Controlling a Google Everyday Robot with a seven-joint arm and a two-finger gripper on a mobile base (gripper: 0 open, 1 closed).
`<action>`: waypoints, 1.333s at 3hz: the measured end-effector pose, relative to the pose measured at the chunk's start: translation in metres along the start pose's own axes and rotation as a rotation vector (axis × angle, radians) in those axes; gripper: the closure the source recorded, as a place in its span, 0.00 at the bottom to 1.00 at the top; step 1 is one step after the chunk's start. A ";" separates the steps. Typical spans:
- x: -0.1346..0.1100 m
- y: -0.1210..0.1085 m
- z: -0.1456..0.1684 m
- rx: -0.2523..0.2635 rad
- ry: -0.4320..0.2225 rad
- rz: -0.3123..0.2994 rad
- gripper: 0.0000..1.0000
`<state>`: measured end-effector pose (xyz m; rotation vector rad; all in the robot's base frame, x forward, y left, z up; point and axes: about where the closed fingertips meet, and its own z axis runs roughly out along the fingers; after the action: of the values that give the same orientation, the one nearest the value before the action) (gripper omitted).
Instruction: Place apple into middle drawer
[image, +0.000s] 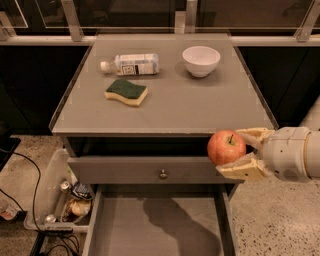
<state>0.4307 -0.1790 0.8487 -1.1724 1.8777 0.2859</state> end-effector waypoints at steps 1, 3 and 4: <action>-0.002 0.000 0.001 -0.001 -0.001 -0.003 1.00; 0.056 0.059 0.066 -0.094 0.027 0.072 1.00; 0.095 0.091 0.109 -0.105 0.016 0.112 1.00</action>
Offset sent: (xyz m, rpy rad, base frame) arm -0.0160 0.0371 -0.0928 0.0352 0.1300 0.0265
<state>0.4010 -0.1253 0.6891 -1.1433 1.9657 0.4427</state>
